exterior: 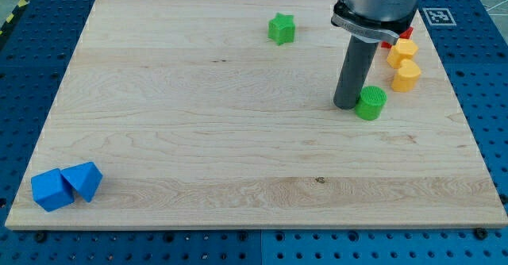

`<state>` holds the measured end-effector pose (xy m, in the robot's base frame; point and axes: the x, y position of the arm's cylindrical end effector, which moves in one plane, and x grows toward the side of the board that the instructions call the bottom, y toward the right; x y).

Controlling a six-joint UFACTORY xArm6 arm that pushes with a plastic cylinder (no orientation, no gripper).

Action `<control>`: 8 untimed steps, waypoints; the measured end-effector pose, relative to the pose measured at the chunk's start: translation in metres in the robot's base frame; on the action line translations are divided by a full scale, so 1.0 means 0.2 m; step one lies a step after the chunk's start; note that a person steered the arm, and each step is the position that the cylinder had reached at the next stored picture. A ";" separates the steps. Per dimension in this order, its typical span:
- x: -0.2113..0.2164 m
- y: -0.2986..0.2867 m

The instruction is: Push the green circle up a bit

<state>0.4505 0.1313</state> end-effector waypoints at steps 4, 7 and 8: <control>-0.01 0.34; 0.71 0.20; 0.84 0.52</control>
<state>0.6179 0.2345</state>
